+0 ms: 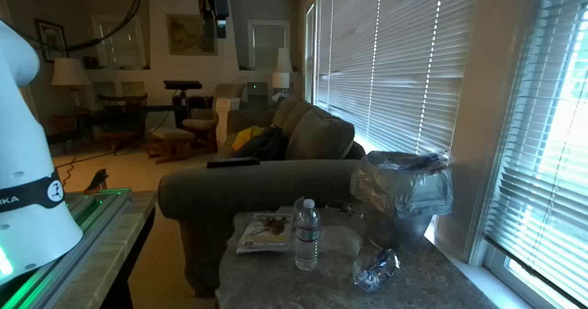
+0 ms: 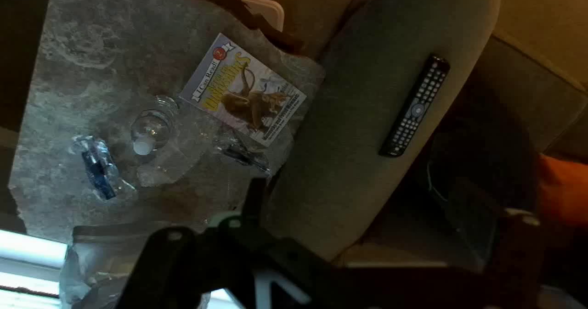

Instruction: Move the bin to the right.

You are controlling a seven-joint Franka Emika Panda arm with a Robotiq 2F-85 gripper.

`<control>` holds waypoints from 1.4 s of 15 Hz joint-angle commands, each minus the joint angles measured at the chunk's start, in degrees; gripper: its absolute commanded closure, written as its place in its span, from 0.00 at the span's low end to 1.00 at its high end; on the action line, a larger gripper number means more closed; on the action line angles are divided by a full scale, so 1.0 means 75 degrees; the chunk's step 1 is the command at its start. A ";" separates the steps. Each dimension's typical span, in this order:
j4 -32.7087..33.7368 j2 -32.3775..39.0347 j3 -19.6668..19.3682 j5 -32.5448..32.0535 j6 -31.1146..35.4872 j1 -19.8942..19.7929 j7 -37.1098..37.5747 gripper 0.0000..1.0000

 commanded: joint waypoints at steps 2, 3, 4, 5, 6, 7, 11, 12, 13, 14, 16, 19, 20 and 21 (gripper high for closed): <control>0.0030 0.0000 0.0079 0.0049 -0.0038 -0.0102 -0.0043 0.00; 0.0030 0.0000 0.0079 0.0049 -0.0038 -0.0102 -0.0043 0.00; 0.0030 0.0000 0.0079 0.0049 -0.0038 -0.0102 -0.0043 0.00; 0.0030 0.0000 0.0079 0.0049 -0.0038 -0.0102 -0.0043 0.00; 0.0030 0.0000 0.0079 0.0049 -0.0038 -0.0102 -0.0043 0.00; 0.0030 0.0000 0.0079 0.0049 -0.0038 -0.0102 -0.0043 0.00; 0.0275 0.0853 0.0386 0.0002 0.0919 -0.0387 0.0604 0.00; 0.0340 0.1189 0.0509 -0.0064 0.1508 -0.0545 0.0940 0.00; 0.0433 0.1489 0.0597 -0.0134 0.1946 -0.0664 0.1245 0.00; 0.0561 0.1849 0.0680 -0.0237 0.2385 -0.0805 0.1584 0.00; 0.0869 0.2524 0.0815 -0.0530 0.2978 -0.1061 0.2208 0.00; 0.1509 0.3610 0.0890 -0.1265 0.3553 -0.1427 0.3334 0.00; 0.1752 0.3947 0.0866 -0.1554 0.3613 -0.1498 0.3727 0.00; 0.1995 0.4262 0.0813 -0.1853 0.3674 -0.1539 0.4127 0.00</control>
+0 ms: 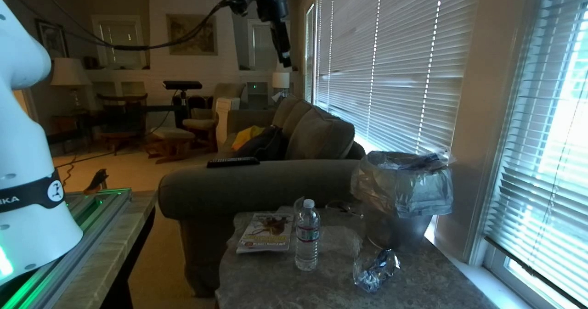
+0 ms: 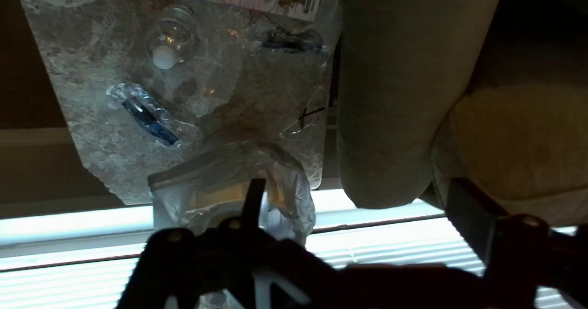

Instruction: Move the bin to the right.

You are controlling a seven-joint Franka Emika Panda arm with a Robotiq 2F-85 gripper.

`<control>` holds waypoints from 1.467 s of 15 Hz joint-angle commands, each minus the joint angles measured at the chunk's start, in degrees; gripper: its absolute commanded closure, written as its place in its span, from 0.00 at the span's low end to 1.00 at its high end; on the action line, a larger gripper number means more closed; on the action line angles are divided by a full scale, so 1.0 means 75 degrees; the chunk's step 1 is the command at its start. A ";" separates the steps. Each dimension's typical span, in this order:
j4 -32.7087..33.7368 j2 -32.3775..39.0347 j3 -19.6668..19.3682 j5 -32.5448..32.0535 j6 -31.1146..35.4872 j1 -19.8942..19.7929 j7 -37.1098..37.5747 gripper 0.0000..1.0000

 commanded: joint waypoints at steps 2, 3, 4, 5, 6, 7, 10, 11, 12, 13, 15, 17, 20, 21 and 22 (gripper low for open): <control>0.1478 0.1726 -0.0087 -0.1369 0.0028 -0.0226 0.1941 0.00; 0.1774 0.2043 -0.0202 -0.1627 -0.0071 -0.0175 0.2311 0.00; 0.2047 0.2357 -0.0337 -0.1824 -0.0133 -0.0090 0.2612 0.00; 0.2328 0.2628 -0.0472 -0.1971 -0.0261 0.0000 0.2852 0.00; 0.2586 0.2905 -0.0603 -0.2047 -0.0332 0.0095 0.3026 0.00; 0.2881 0.3177 -0.0726 -0.2082 -0.0484 0.0190 0.3132 0.00; 0.3723 0.3921 -0.1081 -0.1988 -0.1004 0.0454 0.3345 0.00; 0.4034 0.4177 -0.1209 -0.1966 -0.1220 0.0536 0.3463 0.00; 0.4319 0.4405 -0.1302 -0.1869 -0.1495 0.0598 0.3538 0.00; 0.4620 0.4635 -0.1419 -0.1831 -0.1785 0.0662 0.3699 0.00; 0.5171 0.5043 -0.1586 -0.1647 -0.2438 0.0730 0.4008 0.00; 0.5571 0.5392 -0.1722 -0.1580 -0.2857 0.0768 0.4316 0.00; 0.5975 0.5786 -0.1836 -0.1449 -0.3144 0.0737 0.4653 0.00; 0.6066 0.5883 -0.1843 -0.1312 -0.3108 0.0694 0.4760 0.00; 0.6077 0.5976 -0.1874 -0.1241 -0.2882 0.0685 0.4907 0.00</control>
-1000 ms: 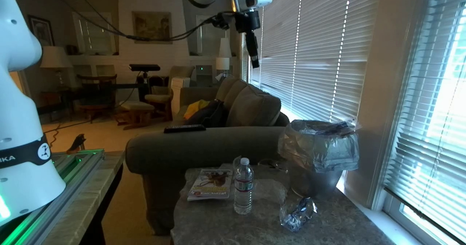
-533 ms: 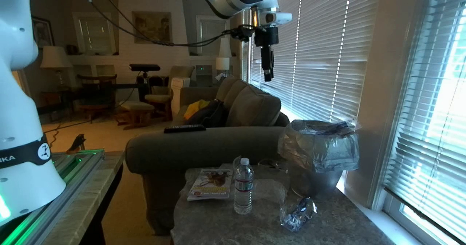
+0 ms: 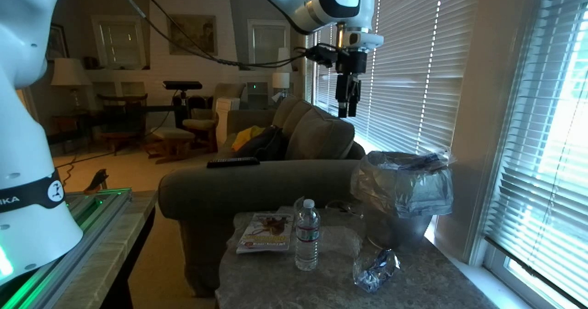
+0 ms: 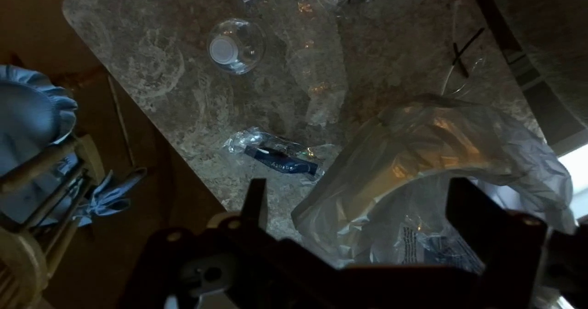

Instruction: Move the bin to the right.

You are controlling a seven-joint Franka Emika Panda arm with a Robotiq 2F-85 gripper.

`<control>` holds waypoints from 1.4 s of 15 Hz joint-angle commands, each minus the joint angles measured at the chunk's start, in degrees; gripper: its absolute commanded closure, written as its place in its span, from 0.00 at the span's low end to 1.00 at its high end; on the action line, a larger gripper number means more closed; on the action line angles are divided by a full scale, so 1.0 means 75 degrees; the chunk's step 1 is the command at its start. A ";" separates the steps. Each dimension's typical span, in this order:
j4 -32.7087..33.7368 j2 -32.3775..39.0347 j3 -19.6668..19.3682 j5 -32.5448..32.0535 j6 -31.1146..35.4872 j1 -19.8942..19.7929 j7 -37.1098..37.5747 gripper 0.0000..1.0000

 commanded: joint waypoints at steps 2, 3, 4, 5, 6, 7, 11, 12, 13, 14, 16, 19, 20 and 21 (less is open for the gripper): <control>0.0579 0.0611 -0.0223 0.0454 0.0522 0.0084 0.0745 0.00; 0.0409 0.0451 -0.0325 -0.0046 0.0516 0.0271 0.0608 0.00; 0.0286 0.0383 -0.0262 0.0202 0.0392 0.0110 0.0401 0.00; 0.0286 0.0408 -0.0297 0.0176 0.0449 0.0145 0.0405 0.00; 0.0287 0.0410 -0.0314 0.0166 0.0463 0.0179 0.0409 0.00; 0.0296 0.0410 -0.0319 0.0160 0.0463 0.0209 0.0412 0.00; 0.0664 0.0779 -0.0402 0.0209 0.0421 0.0165 0.0518 0.00; 0.0838 0.0927 -0.0439 0.0281 0.0318 0.0101 0.0520 0.00; 0.0956 0.1048 -0.0468 0.0347 0.0290 0.0038 0.0491 0.00; 0.1089 0.1201 -0.0523 0.0384 0.0387 -0.0019 0.0540 0.00; 0.1327 0.1492 -0.0604 0.0481 0.0539 -0.0126 0.0634 0.00; 0.1742 0.1978 -0.0654 0.0719 0.0639 -0.0296 0.0706 0.00; 0.1908 0.2166 -0.0606 0.0899 0.0657 -0.0389 0.0671 0.00; 0.2057 0.2331 -0.0593 0.1018 0.0719 -0.0440 0.0663 0.00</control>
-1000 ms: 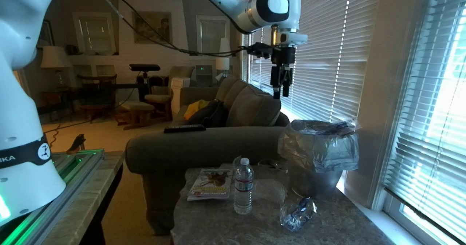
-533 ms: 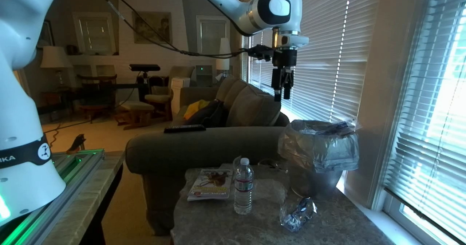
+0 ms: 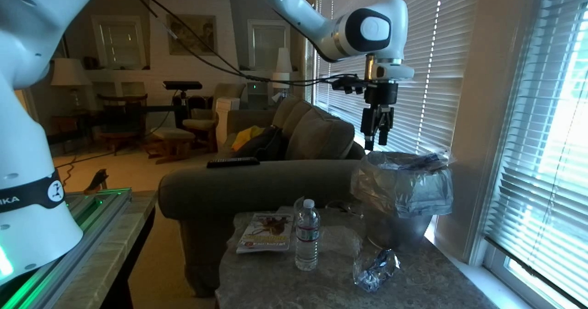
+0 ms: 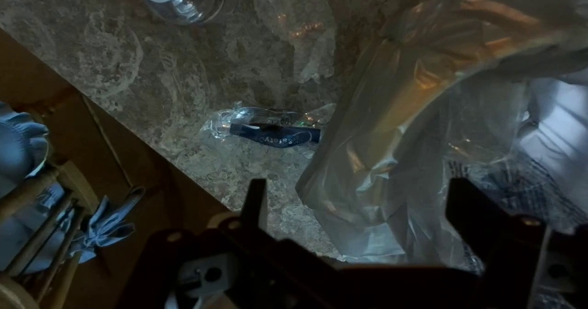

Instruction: Move the bin to the right.

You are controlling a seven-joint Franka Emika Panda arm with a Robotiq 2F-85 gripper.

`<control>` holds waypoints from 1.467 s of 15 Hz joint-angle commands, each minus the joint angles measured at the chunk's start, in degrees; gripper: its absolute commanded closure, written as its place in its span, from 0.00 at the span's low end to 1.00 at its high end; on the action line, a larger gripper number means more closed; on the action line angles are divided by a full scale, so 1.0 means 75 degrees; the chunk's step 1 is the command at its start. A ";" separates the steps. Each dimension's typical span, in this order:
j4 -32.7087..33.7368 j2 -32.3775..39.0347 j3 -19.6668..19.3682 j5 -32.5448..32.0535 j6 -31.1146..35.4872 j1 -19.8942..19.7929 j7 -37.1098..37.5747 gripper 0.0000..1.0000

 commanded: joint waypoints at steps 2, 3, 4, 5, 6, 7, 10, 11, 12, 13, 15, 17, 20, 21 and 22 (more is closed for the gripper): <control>0.1072 0.0998 0.0027 0.0597 0.0133 -0.0171 0.0108 0.00; 0.1204 0.1137 -0.0002 0.0616 0.0134 -0.0174 0.0107 0.00; 0.1321 0.1270 -0.0028 0.0597 0.0202 -0.0173 0.0100 0.00; 0.1410 0.1376 -0.0050 0.0575 0.0237 -0.0170 0.0106 0.00; 0.1501 0.1482 -0.0063 0.0563 0.0286 -0.0169 0.0109 0.00; 0.1588 0.1578 -0.0080 0.0553 0.0364 -0.0164 0.0122 0.00; 0.1850 0.1816 -0.0094 0.0574 0.0374 -0.0169 0.0136 0.00; 0.1936 0.1883 -0.0099 0.0573 0.0348 -0.0168 0.0141 0.00; 0.2011 0.1942 -0.0103 0.0571 0.0331 -0.0167 0.0146 0.00; 0.2081 0.1994 -0.0106 0.0569 0.0312 -0.0166 0.0149 0.02; 0.2192 0.2086 -0.0106 0.0572 0.0269 -0.0163 0.0175 0.18; 0.2303 0.2179 -0.0108 0.0575 0.0241 -0.0162 0.0214 0.26; 0.2406 0.2266 -0.0107 0.0567 0.0220 -0.0160 0.0247 0.39; 0.2440 0.2298 -0.0106 0.0566 0.0213 -0.0159 0.0253 0.46; 0.2454 0.2311 -0.0106 0.0565 0.0210 -0.0157 0.0258 0.53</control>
